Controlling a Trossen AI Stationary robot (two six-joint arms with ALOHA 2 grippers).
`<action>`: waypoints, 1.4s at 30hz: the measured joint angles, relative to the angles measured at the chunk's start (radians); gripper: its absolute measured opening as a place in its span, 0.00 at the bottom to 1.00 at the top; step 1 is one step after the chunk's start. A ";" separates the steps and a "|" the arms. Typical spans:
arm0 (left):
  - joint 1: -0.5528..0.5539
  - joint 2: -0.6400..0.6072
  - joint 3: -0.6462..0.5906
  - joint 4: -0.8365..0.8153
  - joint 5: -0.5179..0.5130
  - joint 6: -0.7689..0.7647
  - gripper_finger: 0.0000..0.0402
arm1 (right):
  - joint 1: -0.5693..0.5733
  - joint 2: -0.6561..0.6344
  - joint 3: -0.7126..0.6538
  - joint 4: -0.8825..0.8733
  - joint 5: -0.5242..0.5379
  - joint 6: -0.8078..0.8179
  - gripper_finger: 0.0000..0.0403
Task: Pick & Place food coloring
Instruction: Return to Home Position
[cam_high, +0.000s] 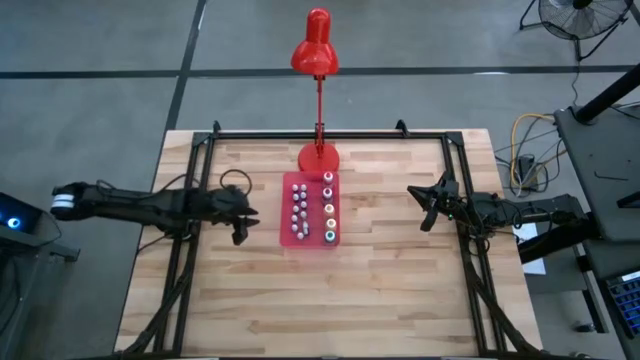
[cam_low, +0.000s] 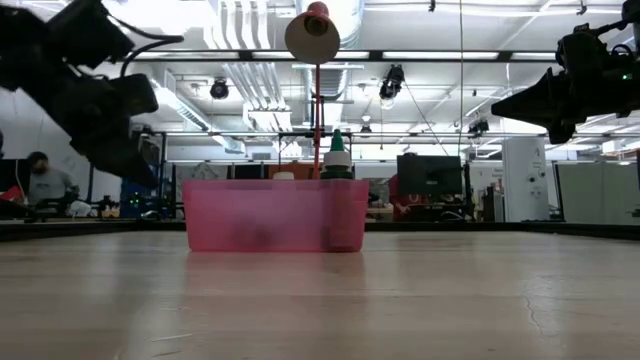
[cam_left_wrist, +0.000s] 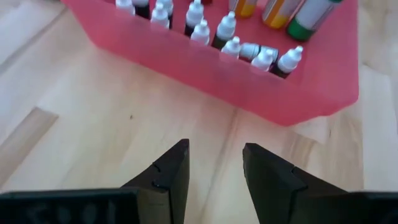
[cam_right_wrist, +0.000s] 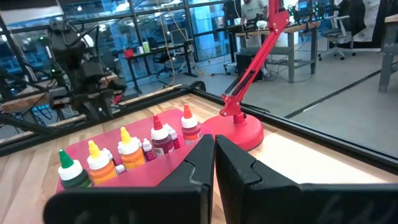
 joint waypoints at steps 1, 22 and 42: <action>0.002 -0.019 -0.027 0.033 0.000 0.012 0.30 | 0.000 0.000 0.000 0.000 0.000 0.000 0.02; 0.240 -0.232 -0.257 0.268 0.000 0.098 0.30 | -0.001 0.000 0.000 0.000 0.000 0.000 0.02; 0.249 -0.537 -0.294 0.350 0.029 0.142 0.30 | 0.000 0.000 0.000 0.000 0.000 0.000 0.02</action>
